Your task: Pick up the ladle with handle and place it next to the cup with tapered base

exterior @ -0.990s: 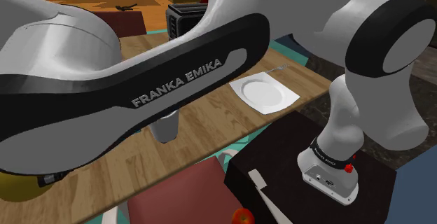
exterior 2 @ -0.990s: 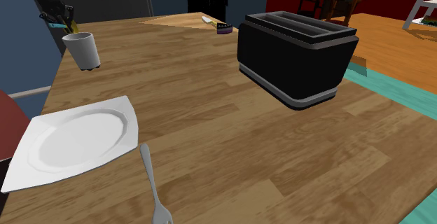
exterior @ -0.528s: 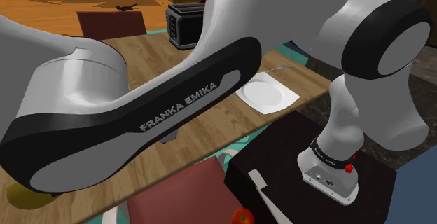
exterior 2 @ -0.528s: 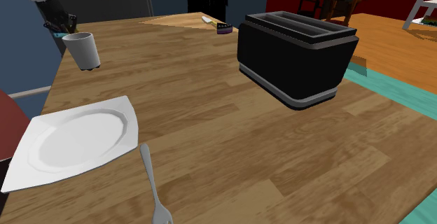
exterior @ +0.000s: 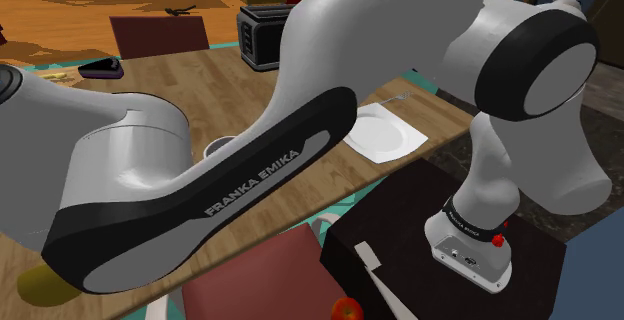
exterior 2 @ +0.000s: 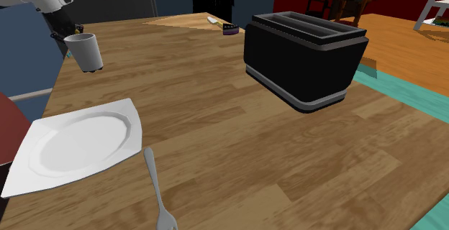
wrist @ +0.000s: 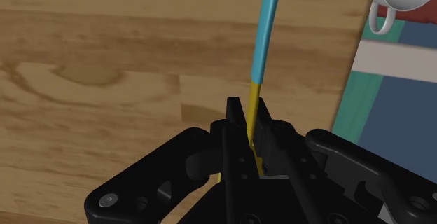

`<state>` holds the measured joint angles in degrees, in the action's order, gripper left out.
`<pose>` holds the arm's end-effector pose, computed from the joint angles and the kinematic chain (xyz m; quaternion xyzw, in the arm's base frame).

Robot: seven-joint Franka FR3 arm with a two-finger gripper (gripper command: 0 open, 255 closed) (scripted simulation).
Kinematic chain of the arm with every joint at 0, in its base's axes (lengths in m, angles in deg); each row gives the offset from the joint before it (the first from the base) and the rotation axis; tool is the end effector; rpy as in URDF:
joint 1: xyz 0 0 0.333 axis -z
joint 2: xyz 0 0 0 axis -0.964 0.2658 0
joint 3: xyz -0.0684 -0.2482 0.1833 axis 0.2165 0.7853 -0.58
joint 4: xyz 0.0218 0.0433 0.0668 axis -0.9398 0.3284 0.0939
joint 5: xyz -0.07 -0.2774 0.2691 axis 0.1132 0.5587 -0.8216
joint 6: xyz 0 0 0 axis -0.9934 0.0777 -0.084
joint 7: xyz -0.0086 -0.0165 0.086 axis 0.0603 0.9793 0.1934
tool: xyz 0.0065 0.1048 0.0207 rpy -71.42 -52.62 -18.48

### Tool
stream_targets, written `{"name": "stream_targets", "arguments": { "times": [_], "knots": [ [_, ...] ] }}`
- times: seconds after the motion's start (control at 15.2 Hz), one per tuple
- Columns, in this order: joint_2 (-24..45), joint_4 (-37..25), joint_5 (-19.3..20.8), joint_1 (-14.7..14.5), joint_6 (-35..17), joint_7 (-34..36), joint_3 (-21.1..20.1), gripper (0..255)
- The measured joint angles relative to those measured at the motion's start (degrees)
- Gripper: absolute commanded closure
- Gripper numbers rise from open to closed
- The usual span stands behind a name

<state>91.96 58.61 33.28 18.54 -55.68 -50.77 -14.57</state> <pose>0.3538 0.6488 0.3470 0.7653 0.6365 0.0872 0.0404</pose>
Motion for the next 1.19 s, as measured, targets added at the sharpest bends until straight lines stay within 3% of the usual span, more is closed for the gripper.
{"name": "stream_targets", "arguments": {
  "times": [0.4, 0.46, 0.86, 1.19],
  "knots": [
    [0.1, 0.2, 0.0, 0.0, -0.3, 0.0, 0.0, 255],
    [0.1, 0.2, 0.0, 0.0, -0.3, 0.0, 0.0, 0],
    [0.2, 0.2, 0.0, 0.0, -0.3, 0.0, 0.0, 0],
    [-2.9, -1.3, -0.6, -0.2, 4.2, -0.5, -0.5, 0]
  ]
}}
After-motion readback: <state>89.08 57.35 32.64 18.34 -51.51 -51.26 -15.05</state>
